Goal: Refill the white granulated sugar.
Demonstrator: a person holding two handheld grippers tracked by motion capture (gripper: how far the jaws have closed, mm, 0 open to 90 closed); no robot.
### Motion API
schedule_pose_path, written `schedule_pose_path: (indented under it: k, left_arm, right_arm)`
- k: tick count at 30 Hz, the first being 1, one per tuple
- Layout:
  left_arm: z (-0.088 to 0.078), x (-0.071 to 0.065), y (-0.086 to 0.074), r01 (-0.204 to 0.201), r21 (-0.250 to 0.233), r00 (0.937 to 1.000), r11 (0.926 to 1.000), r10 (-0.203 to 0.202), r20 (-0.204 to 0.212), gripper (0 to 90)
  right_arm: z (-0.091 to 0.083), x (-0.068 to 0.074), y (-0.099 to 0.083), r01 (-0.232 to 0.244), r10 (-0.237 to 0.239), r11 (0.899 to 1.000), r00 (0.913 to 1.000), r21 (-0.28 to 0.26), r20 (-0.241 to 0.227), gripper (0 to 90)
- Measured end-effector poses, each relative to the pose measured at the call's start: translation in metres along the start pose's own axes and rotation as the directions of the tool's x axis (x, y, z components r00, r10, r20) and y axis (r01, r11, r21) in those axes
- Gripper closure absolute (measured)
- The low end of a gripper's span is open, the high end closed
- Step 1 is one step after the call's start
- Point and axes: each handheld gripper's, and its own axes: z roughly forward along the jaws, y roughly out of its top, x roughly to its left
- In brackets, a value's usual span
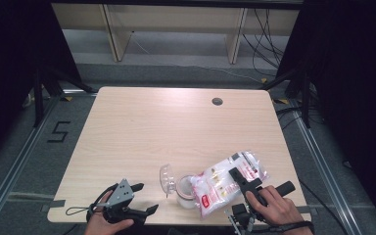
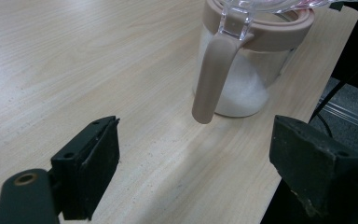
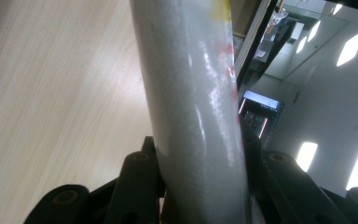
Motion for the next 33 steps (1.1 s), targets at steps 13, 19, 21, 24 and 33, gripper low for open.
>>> schedule_pose_path:
  k: [13, 19, 21, 24, 33]
  left_arm:
    - [0.0001, 0.0001, 0.0000, 0.001, -0.003, 1.0000, 1.0000, -0.001, 0.002, 15.8]
    - [0.0002, 0.0004, 0.0001, -0.005, -0.002, 1.0000, 1.0000, 0.005, 0.003, 15.8]
    - [0.0002, 0.0002, -0.0001, 0.000, -0.001, 1.0000, 1.0000, 0.000, 0.002, 15.8]
    - [0.0002, 0.0005, 0.0001, -0.007, -0.002, 1.0000, 1.0000, 0.007, 0.003, 15.9]
    - [0.0001, 0.0006, 0.0001, -0.008, -0.002, 1.0000, 1.0000, 0.008, 0.003, 15.9]
  right_arm:
    - [-0.0015, -0.0011, 0.0009, 0.012, -0.012, 1.000, 0.9998, 0.007, 0.015, 69.8]
    - [-0.0014, -0.0014, 0.0012, 0.018, -0.018, 1.000, 0.9996, 0.003, 0.024, 69.8]
    - [-0.0028, -0.0015, 0.0023, 0.013, -0.013, 1.000, 0.9996, 0.012, 0.023, 69.7]
    - [-0.0030, -0.0029, 0.0028, 0.026, -0.026, 1.000, 0.9990, 0.006, 0.035, 69.7]
    - [-0.0035, -0.0020, 0.0031, 0.018, -0.018, 1.000, 0.9993, 0.011, 0.032, 69.7]
